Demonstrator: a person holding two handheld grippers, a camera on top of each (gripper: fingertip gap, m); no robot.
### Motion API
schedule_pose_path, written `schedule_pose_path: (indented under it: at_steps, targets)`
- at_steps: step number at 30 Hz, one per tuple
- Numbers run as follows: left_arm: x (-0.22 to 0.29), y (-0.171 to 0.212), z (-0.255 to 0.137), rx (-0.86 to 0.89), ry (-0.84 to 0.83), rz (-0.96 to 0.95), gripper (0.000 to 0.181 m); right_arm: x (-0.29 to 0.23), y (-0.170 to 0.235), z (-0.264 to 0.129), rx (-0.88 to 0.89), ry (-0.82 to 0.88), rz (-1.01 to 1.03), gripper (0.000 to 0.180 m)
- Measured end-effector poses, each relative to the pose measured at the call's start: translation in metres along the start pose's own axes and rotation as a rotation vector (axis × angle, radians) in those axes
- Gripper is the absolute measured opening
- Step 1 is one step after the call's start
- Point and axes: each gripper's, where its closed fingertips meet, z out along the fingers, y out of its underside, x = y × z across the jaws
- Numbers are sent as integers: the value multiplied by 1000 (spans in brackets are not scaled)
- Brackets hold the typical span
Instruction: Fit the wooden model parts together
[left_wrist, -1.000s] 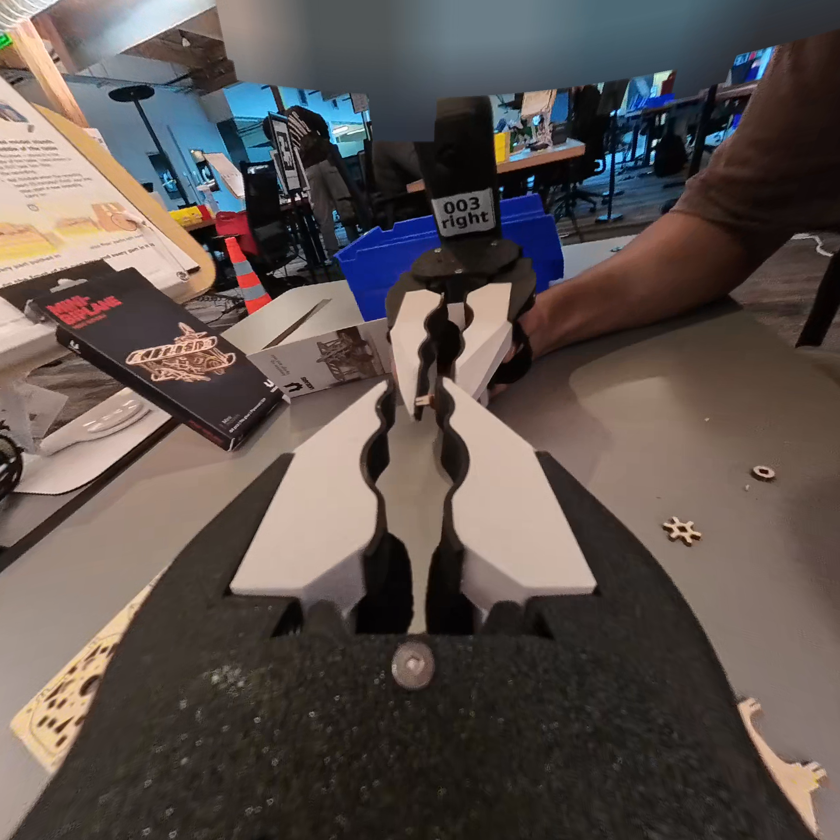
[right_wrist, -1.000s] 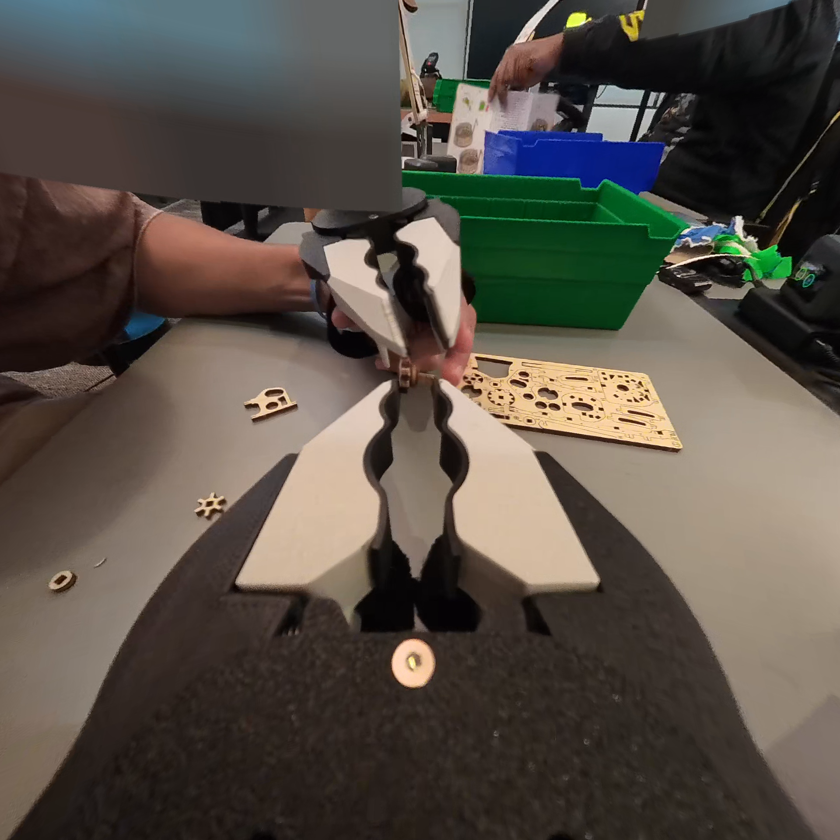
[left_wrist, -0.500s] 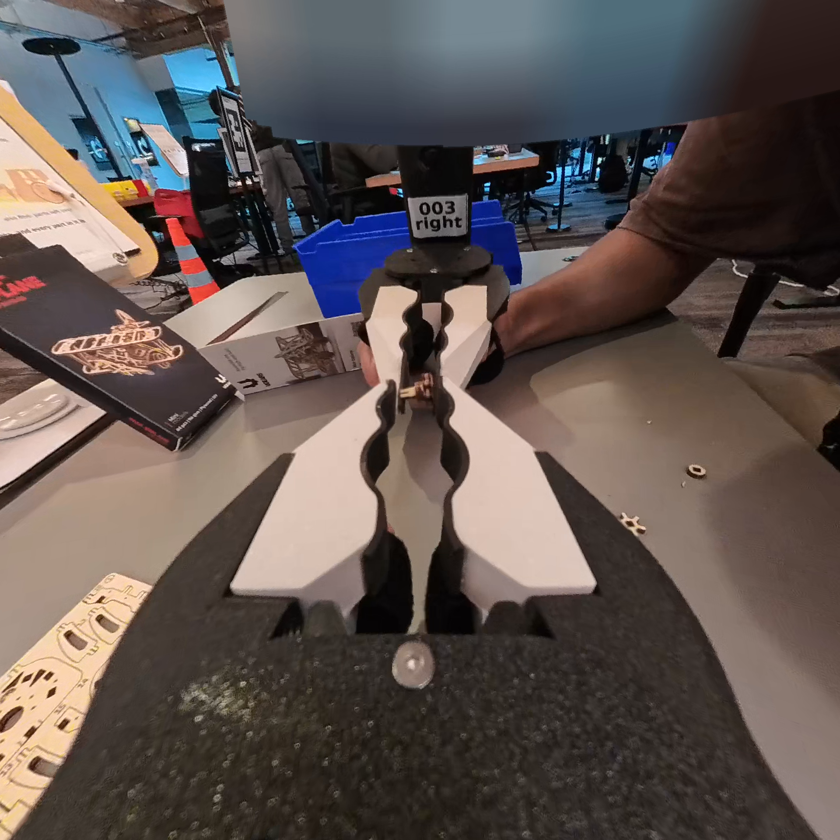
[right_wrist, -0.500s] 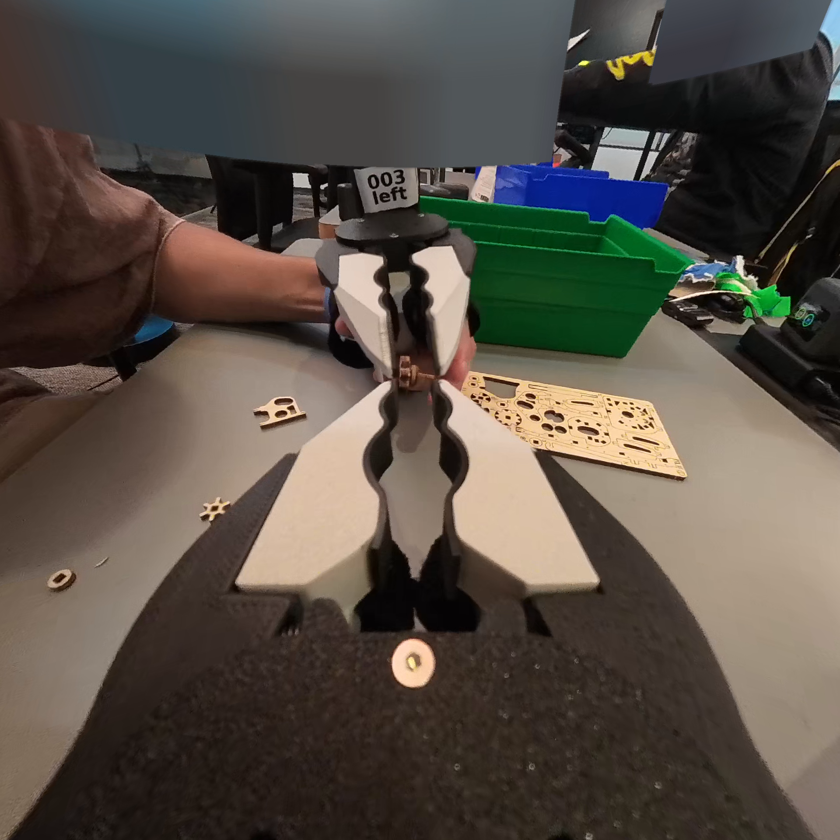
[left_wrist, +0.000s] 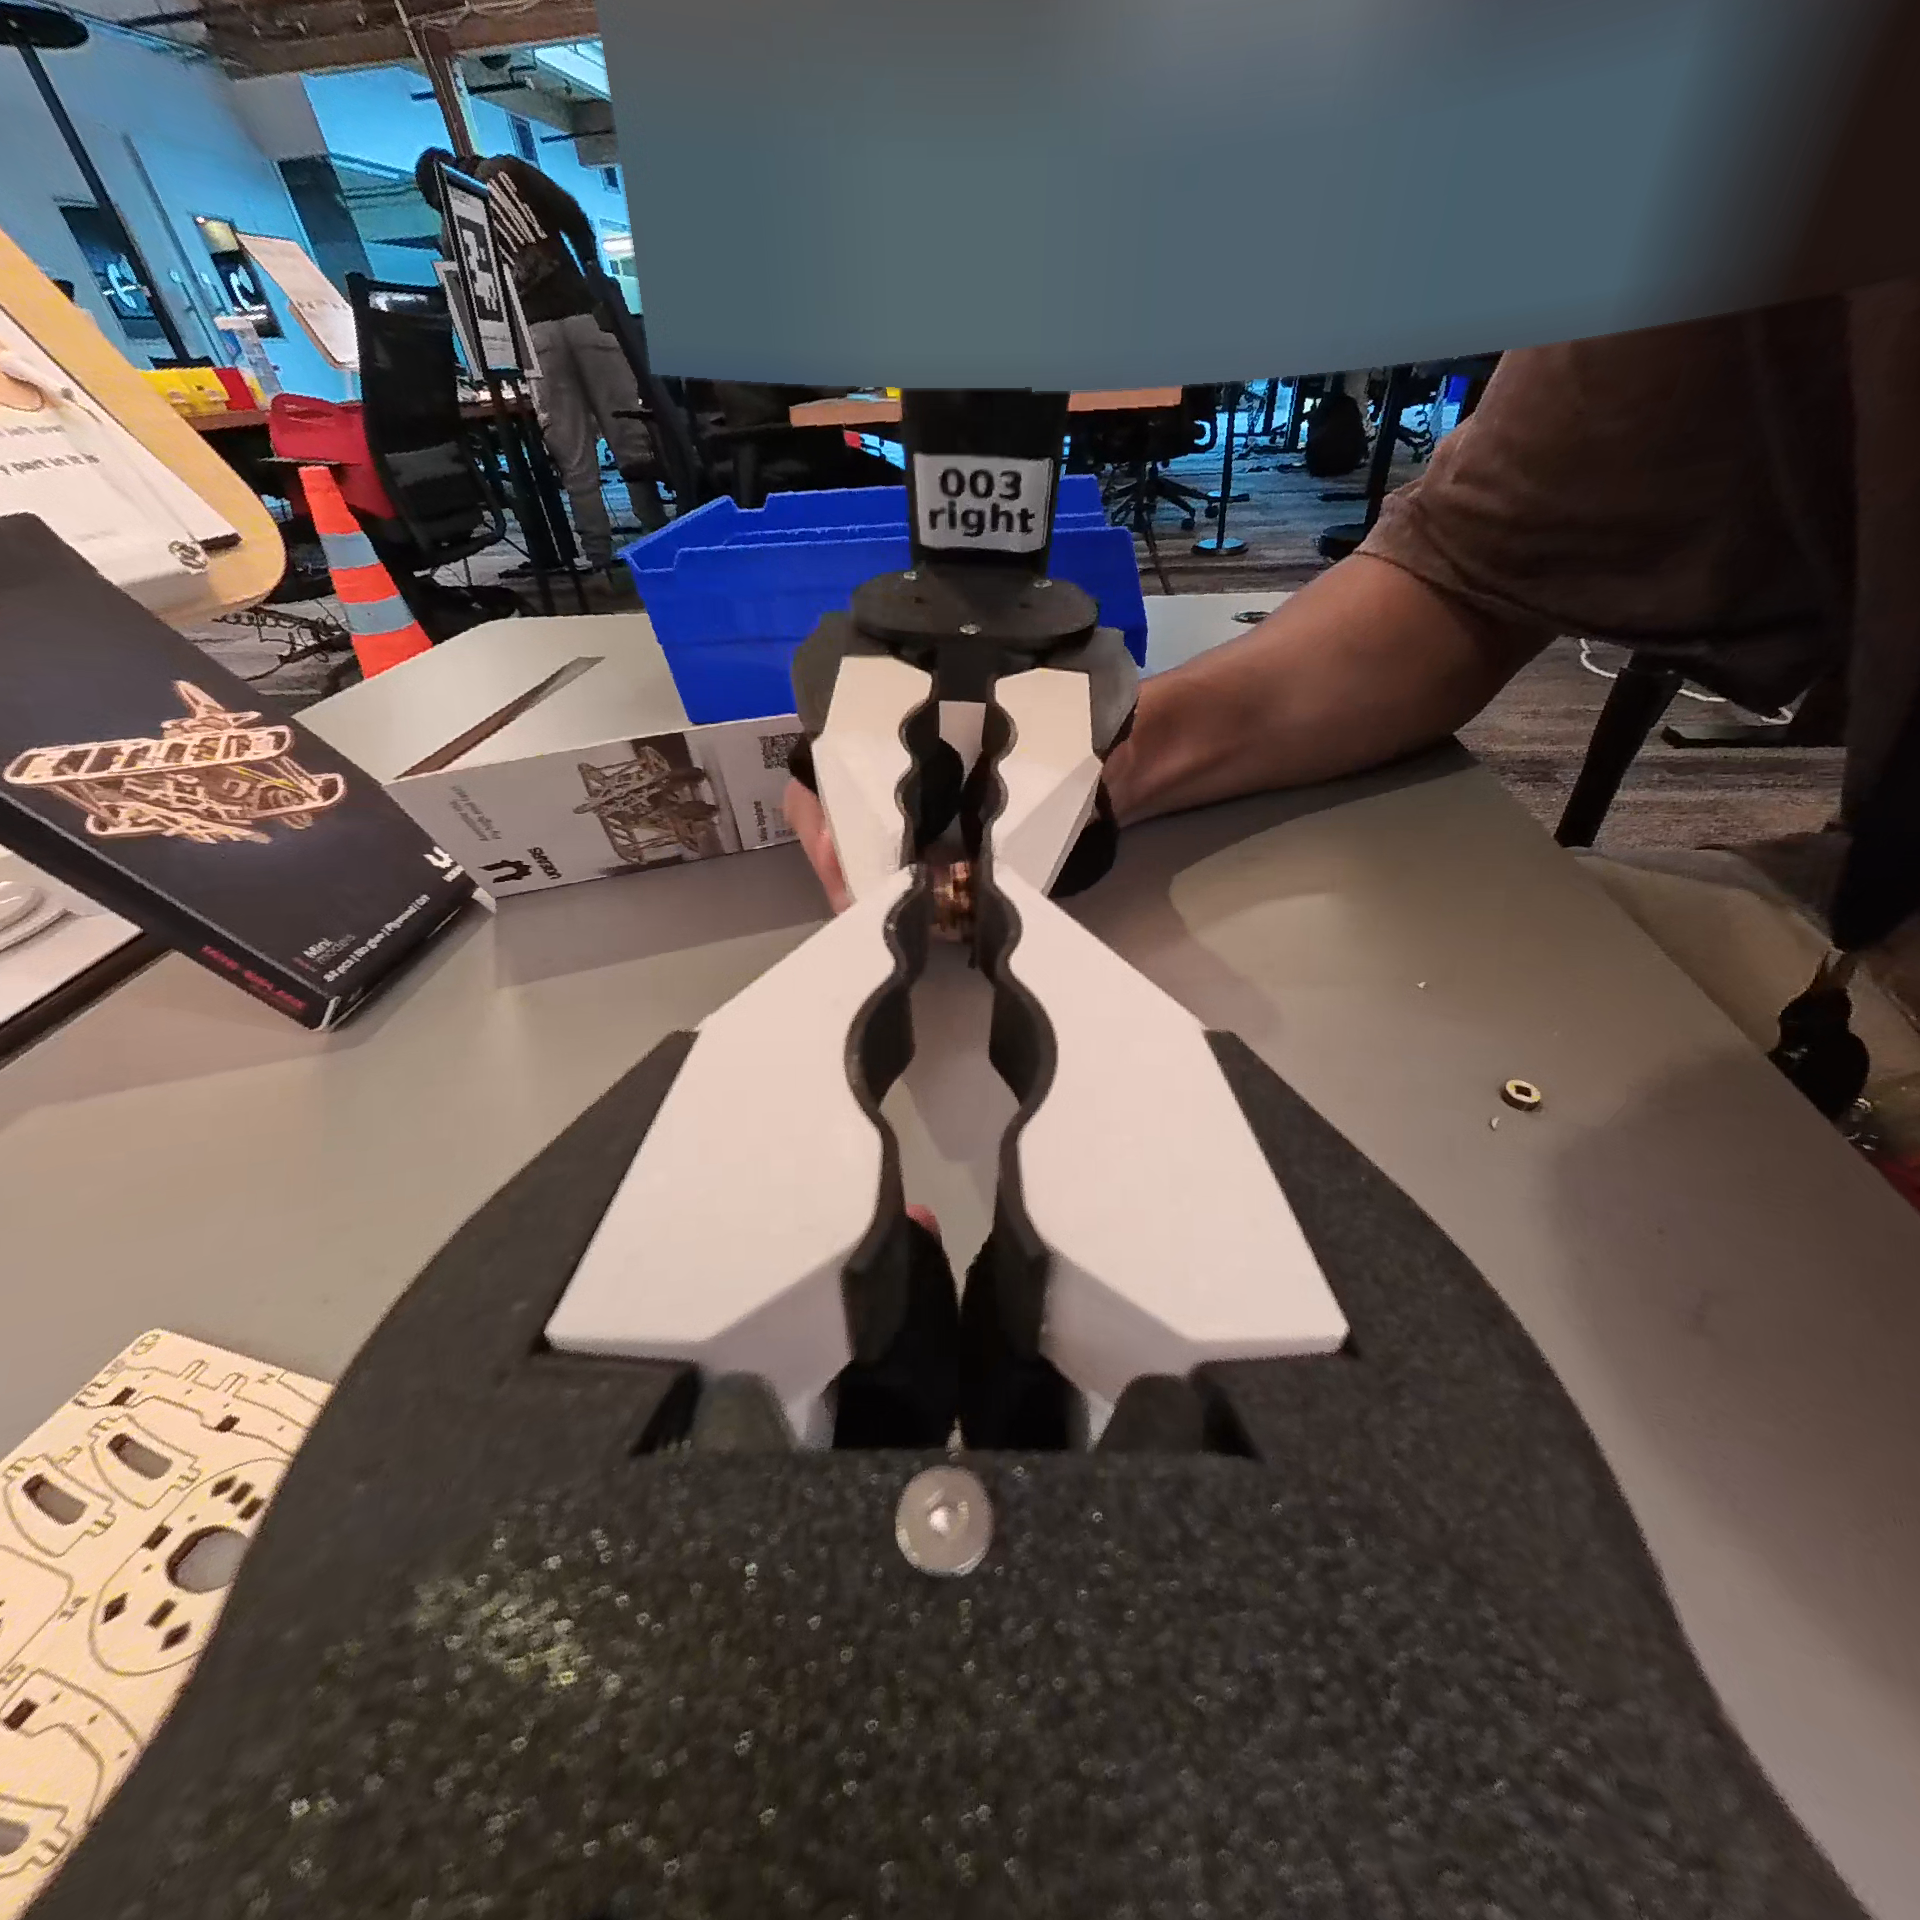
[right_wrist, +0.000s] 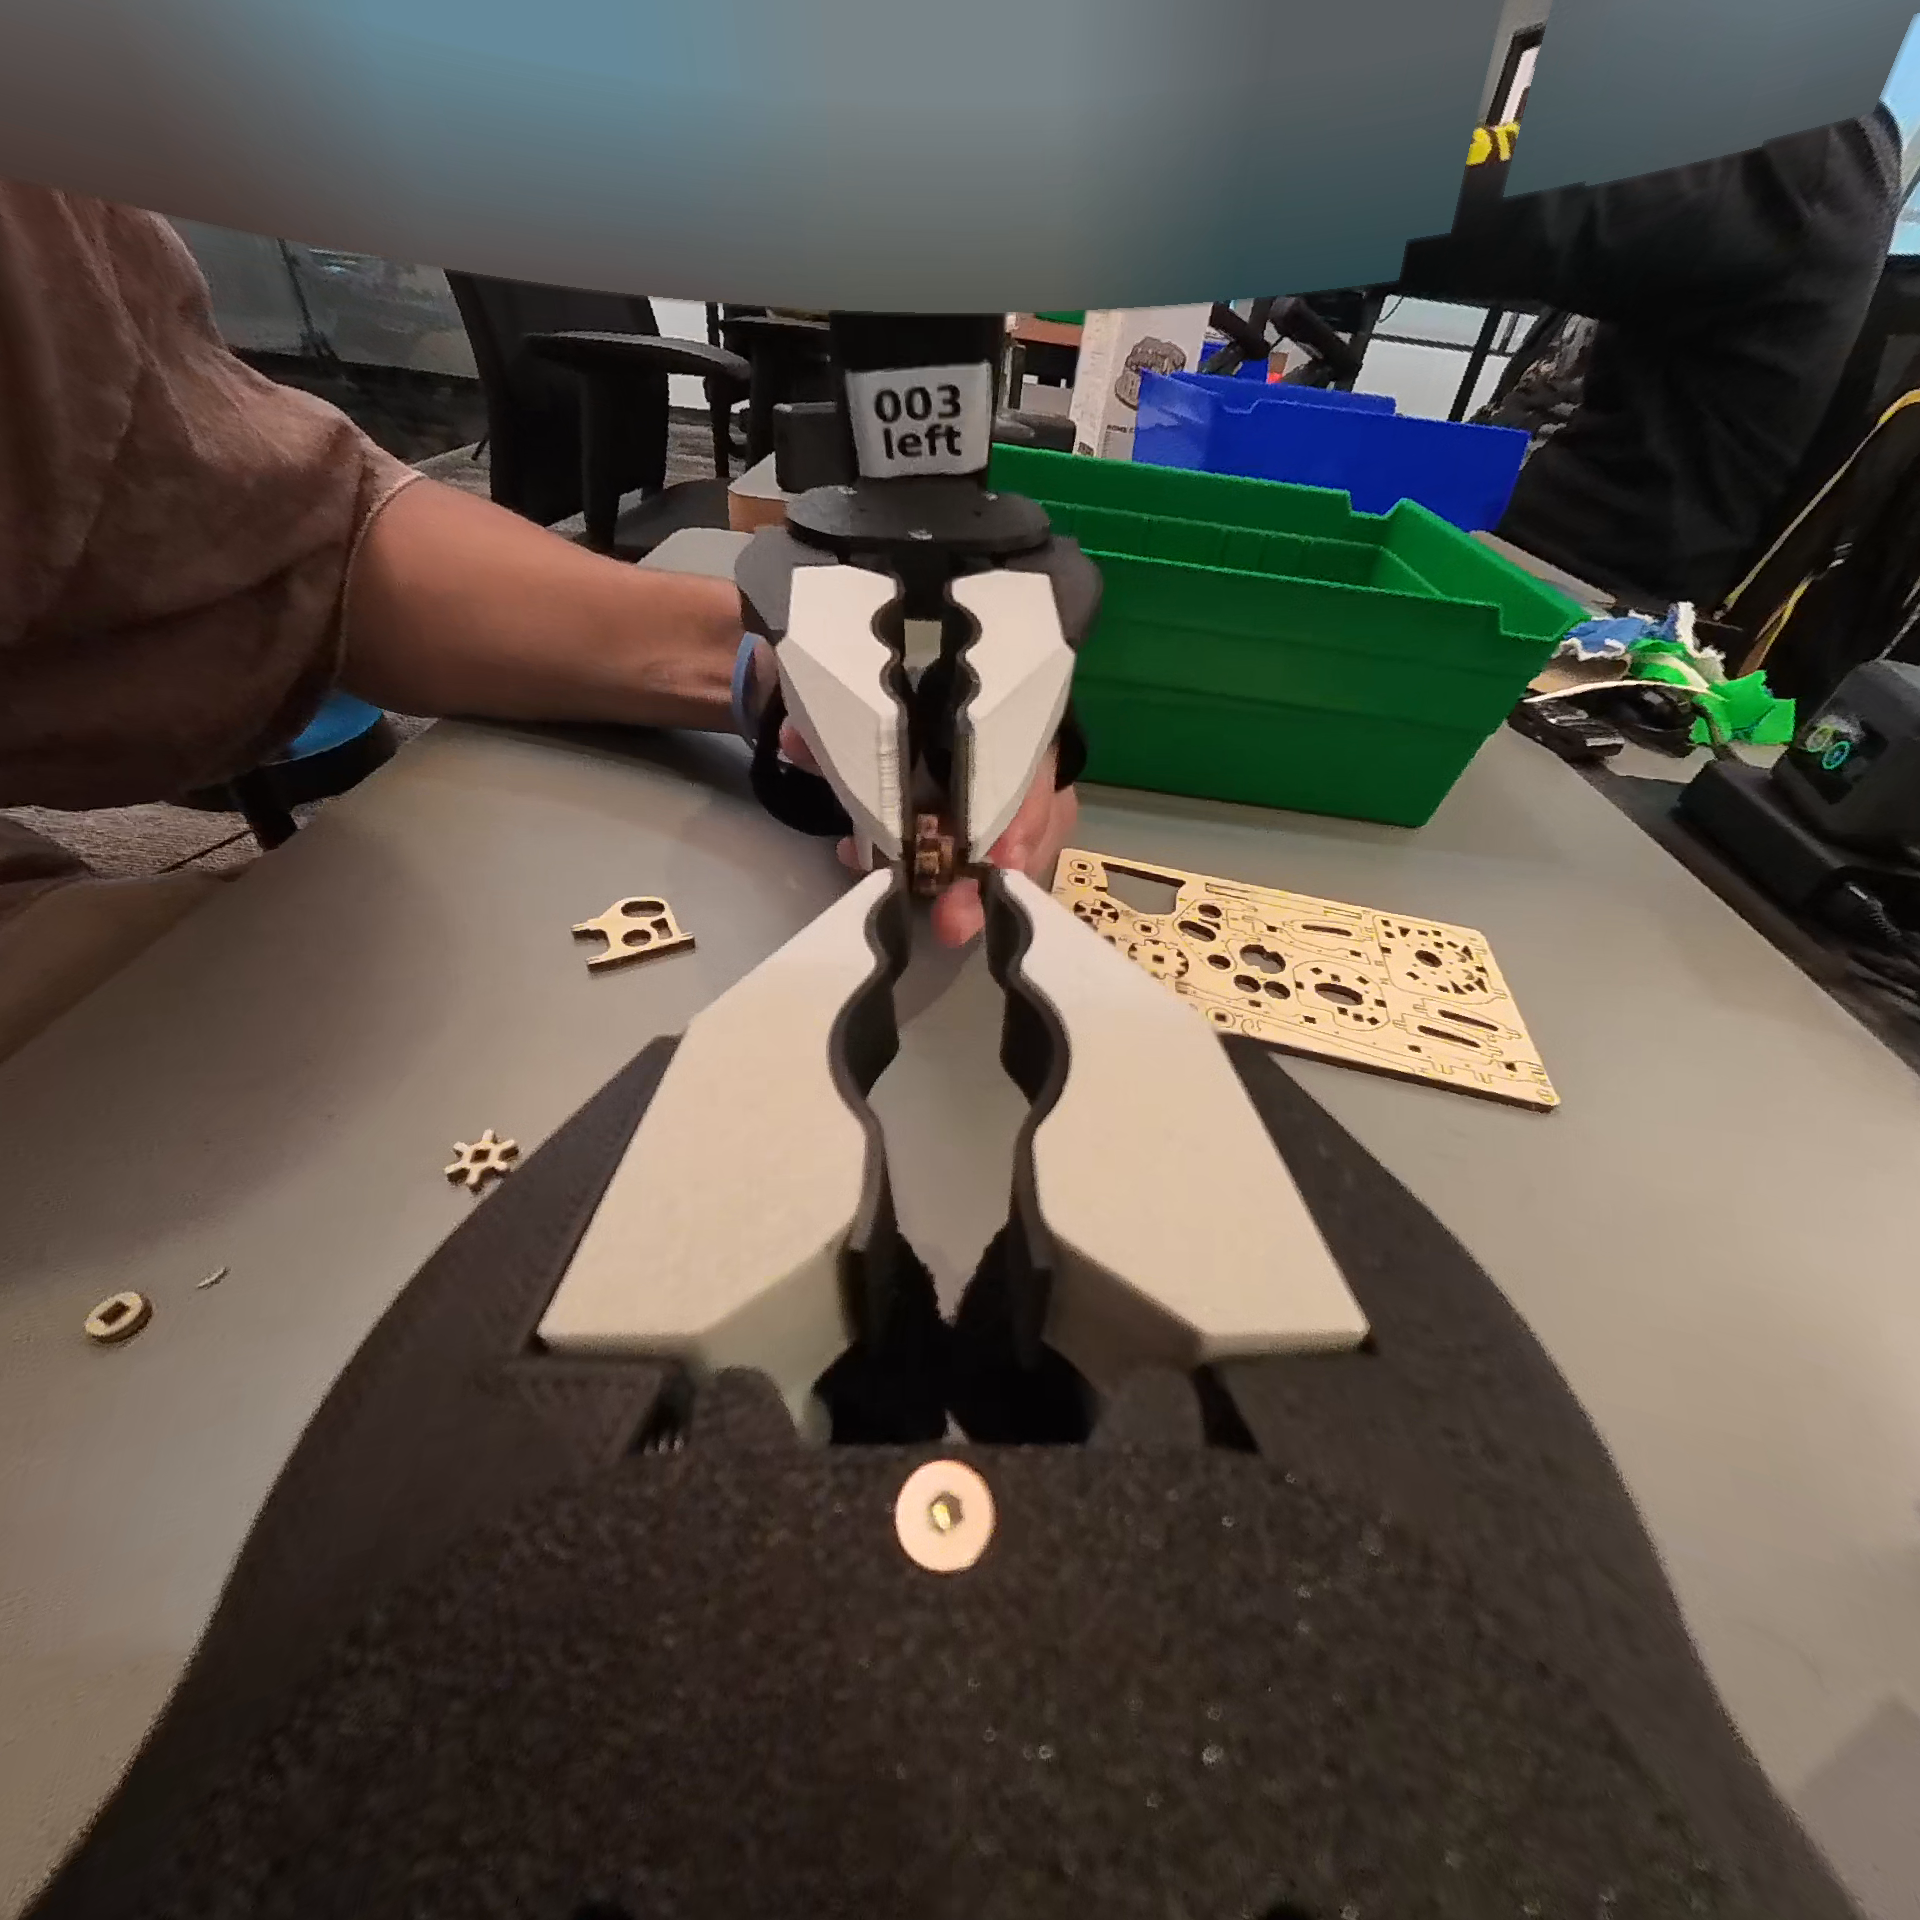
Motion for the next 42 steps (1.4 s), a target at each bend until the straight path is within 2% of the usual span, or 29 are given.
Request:
schedule_pose_path:
  at_steps: [14, 19, 28, 42]
  targets:
    - [-4, -2, -1, 15, -1, -49, 10, 5, -1, -1, -32, 87, -149, 13]
    - [-8, -2, -2, 14, -28, -51, 16, 6, -3, -3, -25, 88, -141, 13]
    - [-8, 4, 0, -28, -64, 7, 12, 8, 2, -2, -53, 83, -111, 13]
    - [-5, 2, -1, -17, -5, -107, 12, 2, 1, -2, -64, 37, -84, 12]
